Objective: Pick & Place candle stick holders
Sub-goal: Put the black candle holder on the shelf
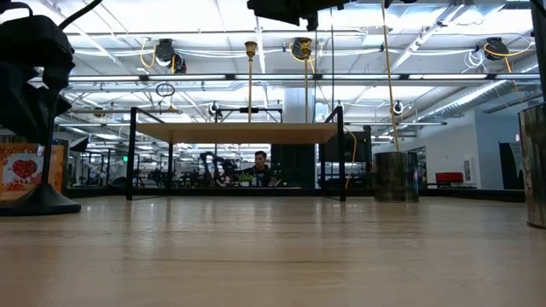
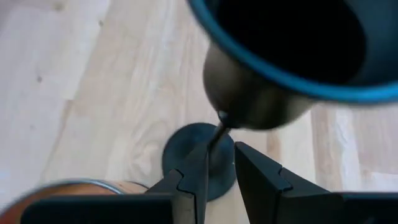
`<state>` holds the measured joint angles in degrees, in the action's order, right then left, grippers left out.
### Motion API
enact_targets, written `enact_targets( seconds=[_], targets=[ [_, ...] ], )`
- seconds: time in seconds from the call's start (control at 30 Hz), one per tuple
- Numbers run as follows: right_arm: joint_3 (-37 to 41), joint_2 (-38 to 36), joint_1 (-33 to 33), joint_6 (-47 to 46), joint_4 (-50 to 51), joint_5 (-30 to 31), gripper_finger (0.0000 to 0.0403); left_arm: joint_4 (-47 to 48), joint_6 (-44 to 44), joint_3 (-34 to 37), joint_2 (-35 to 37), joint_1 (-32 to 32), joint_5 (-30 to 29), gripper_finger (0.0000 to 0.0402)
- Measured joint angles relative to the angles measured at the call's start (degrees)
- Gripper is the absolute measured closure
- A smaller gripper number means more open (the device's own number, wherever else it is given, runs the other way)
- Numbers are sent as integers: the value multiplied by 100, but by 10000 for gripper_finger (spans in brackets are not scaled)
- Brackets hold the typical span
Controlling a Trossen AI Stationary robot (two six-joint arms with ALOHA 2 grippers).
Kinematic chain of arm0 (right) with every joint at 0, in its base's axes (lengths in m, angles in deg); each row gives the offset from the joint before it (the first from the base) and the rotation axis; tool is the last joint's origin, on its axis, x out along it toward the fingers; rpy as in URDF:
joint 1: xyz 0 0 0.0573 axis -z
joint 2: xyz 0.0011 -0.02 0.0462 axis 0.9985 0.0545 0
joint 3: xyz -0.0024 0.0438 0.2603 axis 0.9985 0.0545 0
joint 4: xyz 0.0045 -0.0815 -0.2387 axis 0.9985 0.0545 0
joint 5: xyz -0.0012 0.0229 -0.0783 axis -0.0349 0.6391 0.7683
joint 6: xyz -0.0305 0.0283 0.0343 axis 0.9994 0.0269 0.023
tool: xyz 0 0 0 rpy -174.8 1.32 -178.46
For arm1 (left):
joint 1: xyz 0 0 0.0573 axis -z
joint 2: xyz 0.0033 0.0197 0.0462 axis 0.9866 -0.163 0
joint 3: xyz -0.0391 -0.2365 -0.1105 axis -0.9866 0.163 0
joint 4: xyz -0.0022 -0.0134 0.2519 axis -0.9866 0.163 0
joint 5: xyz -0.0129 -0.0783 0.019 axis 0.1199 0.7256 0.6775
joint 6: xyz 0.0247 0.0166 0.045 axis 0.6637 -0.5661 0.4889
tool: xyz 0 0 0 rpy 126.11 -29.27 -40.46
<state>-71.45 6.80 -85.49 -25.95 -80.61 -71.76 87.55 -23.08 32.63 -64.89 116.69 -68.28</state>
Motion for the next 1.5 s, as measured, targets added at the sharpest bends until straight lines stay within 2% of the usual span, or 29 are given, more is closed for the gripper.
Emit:
enact_targets(
  seconds=[0.27, 0.33, 0.47, 0.6, 0.7, 0.77, 0.87, 0.93, 1.07, 1.17, 1.37, 1.43, 1.5],
  targets=[
    [-1, 1, 0, 0, -1, 0, 271, -38, 239, 0, 0, 0, -564, 318],
    [-2, 0, 0, 0, -1, 0, 271, -116, 345, 0, 0, 0, -586, 331],
    [-4, 0, 0, 0, 0, 0, 271, -365, 748, 0, 0, 0, -601, 385],
    [-4, 0, 0, 0, 0, 0, 271, -803, 874, 0, 0, 0, -891, 371],
    [-4, 0, 0, 0, 0, 0, 271, -1545, 1250, 0, 0, 0, -1180, 371],
    [-4, 0, 0, 0, 0, 0, 271, -2287, 1670, 0, 0, -22, -1278, 386],
    [-4, 0, 0, 0, 2, -2, 271, -3497, 2297, -11, 2, -149, -1447, 386],
    [-4, 0, 0, 0, 11, -1, 271, -3837, 2590, -191, 2, -282, -1586, 381],
    [-4, 0, 0, -48, 58, -2, 271, -3415, 3128, -909, 0, -706, -1626, 389],
    [-4, 0, 0, -59, 59, -4, 271, -2982, 3076, -1603, -70, -1179, -1867, 389],
    [-4, 4, -36, -175, 195, -11, 271, -1177, 3171, -3128, -372, -2538, -1915, 389],
    [-4, 7, -42, -190, 192, -94, 271, -723, 3164, -3556, -572, -3081, -1771, 389],
    [-4, 5, -37, -195, 186, -271, 271, -402, 3149, -3944, -789, -3669, -1341, 389]
  ],
)
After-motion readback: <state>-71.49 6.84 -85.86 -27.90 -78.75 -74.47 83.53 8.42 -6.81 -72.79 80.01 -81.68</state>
